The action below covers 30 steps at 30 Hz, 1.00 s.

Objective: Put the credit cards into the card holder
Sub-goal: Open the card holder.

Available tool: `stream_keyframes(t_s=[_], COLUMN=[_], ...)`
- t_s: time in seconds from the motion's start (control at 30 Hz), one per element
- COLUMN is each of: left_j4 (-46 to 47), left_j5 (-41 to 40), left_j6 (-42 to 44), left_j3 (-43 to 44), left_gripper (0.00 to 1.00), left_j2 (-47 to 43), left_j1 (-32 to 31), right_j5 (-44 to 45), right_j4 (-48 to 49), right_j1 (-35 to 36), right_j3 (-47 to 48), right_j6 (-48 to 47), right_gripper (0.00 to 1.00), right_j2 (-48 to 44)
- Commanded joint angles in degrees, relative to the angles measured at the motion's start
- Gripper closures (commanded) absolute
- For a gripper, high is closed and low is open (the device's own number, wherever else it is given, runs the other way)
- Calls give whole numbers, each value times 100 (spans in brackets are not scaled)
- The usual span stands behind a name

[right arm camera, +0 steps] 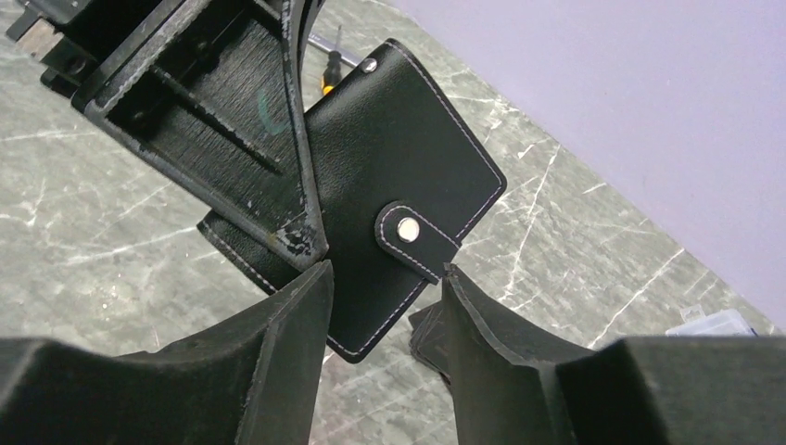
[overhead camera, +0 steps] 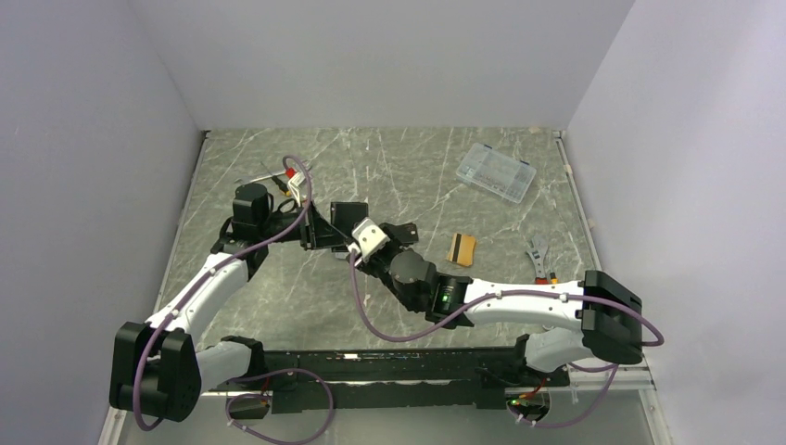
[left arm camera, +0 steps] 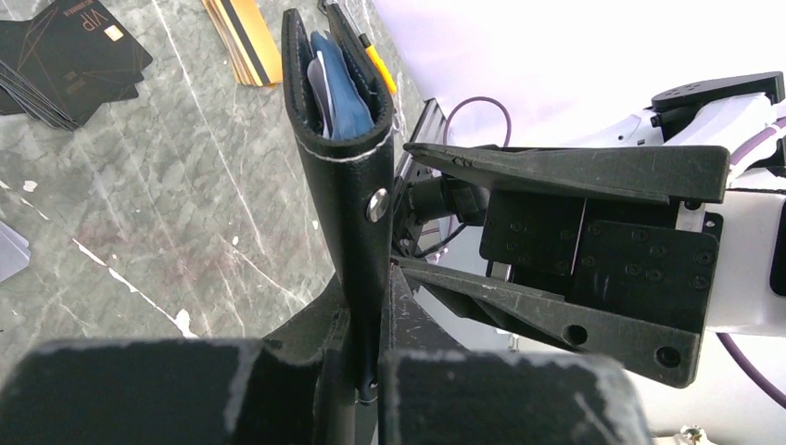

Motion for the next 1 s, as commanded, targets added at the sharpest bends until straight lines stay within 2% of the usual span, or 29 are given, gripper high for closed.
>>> stream_keyframes(t_s=[0.0, 0.27, 0.53, 0.73, 0.8, 0.97], left_j4=[343, 409, 421, 585, 637, 669], left_j5=[358, 434, 462, 536, 577, 661], left_j6=[-177, -226, -242, -394, -423, -448], left_j3=[-22, -41, -14, -49, -57, -47], left_gripper=[100, 100, 100, 100, 100, 100], left_j2=[-91, -177, -164, -134, -131, -184], left_j1=[-47, -58, -67, -73, -90, -162], right_j5=[233, 64, -68, 156, 137, 210], right_j4=[725, 898, 831, 1441, 1594, 1895], right_j1=[-198, -512, -461, -206, -158, -157], right_j3=[85, 29, -43, 46, 92, 217], right_j6=[-159, -256, -180, -876, -1129, -1372], right_gripper=[53, 56, 55, 59, 63, 81], right_j2=[85, 22, 114, 682, 806, 1018])
